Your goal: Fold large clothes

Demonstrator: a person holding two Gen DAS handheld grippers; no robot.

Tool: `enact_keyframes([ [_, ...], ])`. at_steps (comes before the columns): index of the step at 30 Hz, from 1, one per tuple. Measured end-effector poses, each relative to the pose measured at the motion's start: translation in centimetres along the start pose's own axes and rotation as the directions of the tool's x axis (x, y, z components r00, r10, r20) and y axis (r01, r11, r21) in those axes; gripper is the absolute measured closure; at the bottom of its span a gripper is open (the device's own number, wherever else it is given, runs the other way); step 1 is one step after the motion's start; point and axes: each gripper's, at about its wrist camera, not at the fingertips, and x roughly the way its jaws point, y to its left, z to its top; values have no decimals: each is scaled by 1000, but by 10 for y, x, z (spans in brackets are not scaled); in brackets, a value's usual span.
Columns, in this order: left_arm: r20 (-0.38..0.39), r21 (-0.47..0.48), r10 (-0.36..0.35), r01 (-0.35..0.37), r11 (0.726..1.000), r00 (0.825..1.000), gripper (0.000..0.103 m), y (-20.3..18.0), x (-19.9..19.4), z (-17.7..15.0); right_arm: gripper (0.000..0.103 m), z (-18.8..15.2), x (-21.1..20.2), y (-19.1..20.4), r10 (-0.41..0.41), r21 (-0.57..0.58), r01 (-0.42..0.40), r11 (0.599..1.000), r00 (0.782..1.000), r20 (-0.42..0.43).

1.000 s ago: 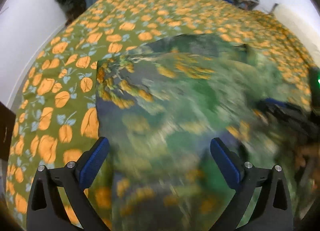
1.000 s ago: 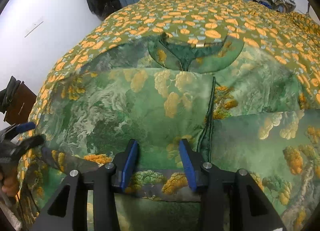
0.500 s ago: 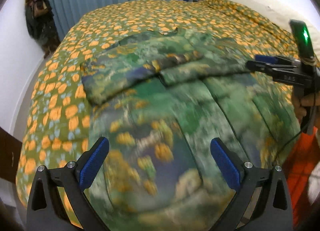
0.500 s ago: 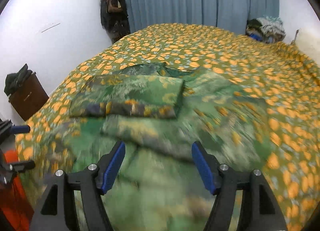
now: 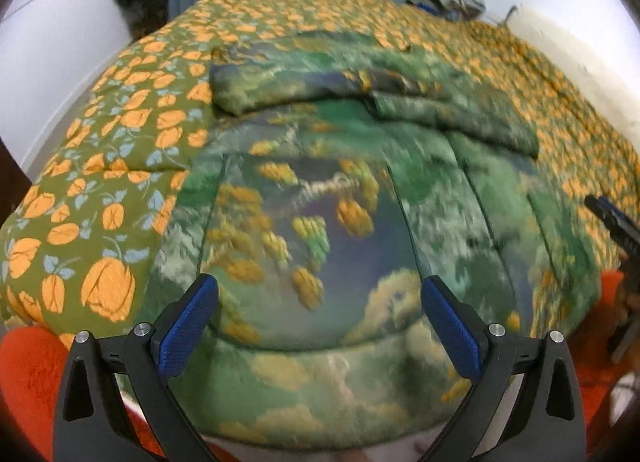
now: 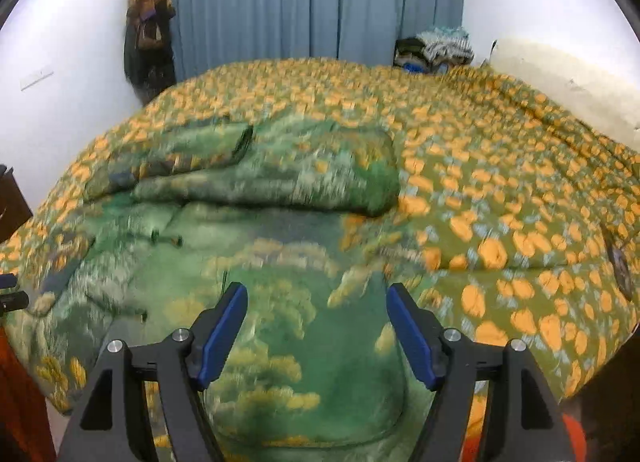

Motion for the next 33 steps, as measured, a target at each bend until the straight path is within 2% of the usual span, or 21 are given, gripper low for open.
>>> enact_keyframes([
  [4,-100,52,58,-53,997,993,2,-1,38,-10,29,-11,19,13,43,-21,-45,999,995,-88],
  [6,-87,91,82,-74,993,993,2,-6,35,-14,29,-20,30,21,46,-45,-53,998,988,-144],
  [9,-99,103,50,-40,994,994,2,-5,16,-17,29,-22,21,20,43,-50,-50,998,990,-136],
  [13,-43,1,3,-3,1000,999,2,31,-25,-12,29,-12,-5,-8,10,-31,-14,999,992,-128],
  [15,-53,-79,-34,30,996,998,2,58,-29,-7,29,-9,-12,-31,12,-14,-15,1000,985,-171],
  [18,-157,-185,-109,80,979,982,2,90,-8,-7,29,-15,-4,-73,78,51,-65,997,939,-336],
  [19,-197,-200,-133,93,975,971,2,94,2,-9,28,-20,2,-85,110,81,-85,993,915,-387],
  [20,-234,-205,-171,123,971,957,2,93,13,-11,28,-26,11,-97,149,124,-103,987,878,-456],
  [21,-259,-210,-194,141,967,946,2,92,20,-14,28,-33,18,-104,177,155,-114,981,849,-498],
  [22,-290,-205,-193,136,969,937,2,89,30,-18,28,-39,23,-106,201,159,-137,978,826,-527],
  [25,-322,-153,-161,117,981,933,1,77,40,-26,27,-54,39,-101,176,82,-158,984,790,-587],
  [26,-330,-139,-154,113,984,931,1,73,41,-28,27,-62,51,-100,195,108,-163,981,751,-631],
  [27,-335,-126,-148,111,986,931,1,71,41,-28,27,-67,58,-100,224,149,-168,974,722,-654],
  [30,-359,-70,-136,118,991,923,1,60,38,-32,26,-74,66,-92,295,191,-227,955,658,-693],
  [31,-366,-57,-129,116,992,922,1,58,37,-33,32,-74,64,-88,292,172,-244,954,646,-706],
  [32,-374,-48,-121,111,993,920,2,55,35,-34,42,-74,62,-86,292,163,-254,953,642,-709],
  [33,-378,-40,-111,104,994,919,15,53,32,-34,75,-70,56,-85,298,159,-266,951,651,-698],
])
